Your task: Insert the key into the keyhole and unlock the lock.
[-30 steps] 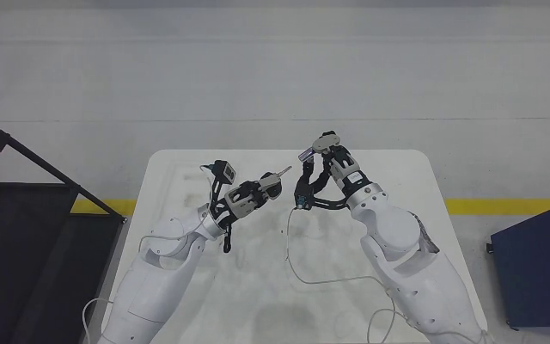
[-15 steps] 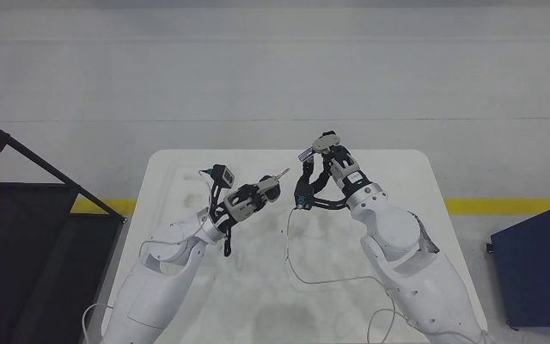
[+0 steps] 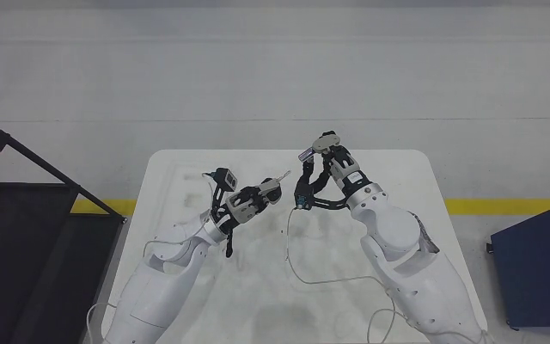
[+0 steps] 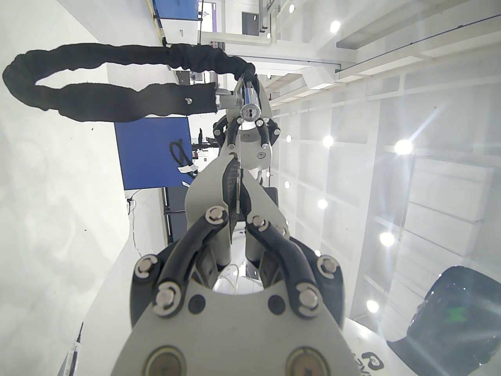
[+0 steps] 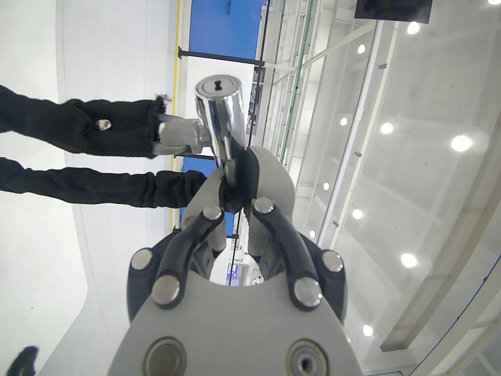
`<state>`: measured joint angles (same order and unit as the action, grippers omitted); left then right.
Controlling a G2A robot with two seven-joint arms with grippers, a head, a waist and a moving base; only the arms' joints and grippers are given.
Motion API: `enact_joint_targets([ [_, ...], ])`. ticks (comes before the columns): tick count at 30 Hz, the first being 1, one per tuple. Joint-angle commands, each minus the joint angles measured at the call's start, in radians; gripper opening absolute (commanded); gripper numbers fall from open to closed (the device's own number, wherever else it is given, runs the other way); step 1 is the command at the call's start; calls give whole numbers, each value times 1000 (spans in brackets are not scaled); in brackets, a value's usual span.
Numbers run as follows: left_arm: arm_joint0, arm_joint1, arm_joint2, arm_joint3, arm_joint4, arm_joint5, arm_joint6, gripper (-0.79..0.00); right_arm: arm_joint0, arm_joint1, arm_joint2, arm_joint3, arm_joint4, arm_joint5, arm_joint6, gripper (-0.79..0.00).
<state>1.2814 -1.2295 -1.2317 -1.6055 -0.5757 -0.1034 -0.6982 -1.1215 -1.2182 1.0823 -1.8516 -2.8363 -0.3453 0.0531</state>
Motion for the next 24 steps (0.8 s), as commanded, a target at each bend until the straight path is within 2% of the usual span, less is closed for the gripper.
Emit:
enact_joint_targets([
  [1, -13, -2, 5, 14, -4, 0, -3, -785, 0, 0, 0, 0, 0, 0, 0, -785],
  [9, -46, -3, 6, 43, -23, -1, -40, -785, 0, 0, 0, 0, 0, 0, 0, -785],
  [12, -45, -3, 5, 20, -47, 6, -54, -785, -15, 5, 28, -4, 3, -2, -8, -785],
  [17, -37, -5, 18, -12, -54, 18, -51, -785, -43, 6, 75, -1, 71, -91, 17, -785],
  [24, -27, -2, 8, -19, -59, 28, -58, -785, -32, 0, 77, -4, 140, -165, 22, -785],
])
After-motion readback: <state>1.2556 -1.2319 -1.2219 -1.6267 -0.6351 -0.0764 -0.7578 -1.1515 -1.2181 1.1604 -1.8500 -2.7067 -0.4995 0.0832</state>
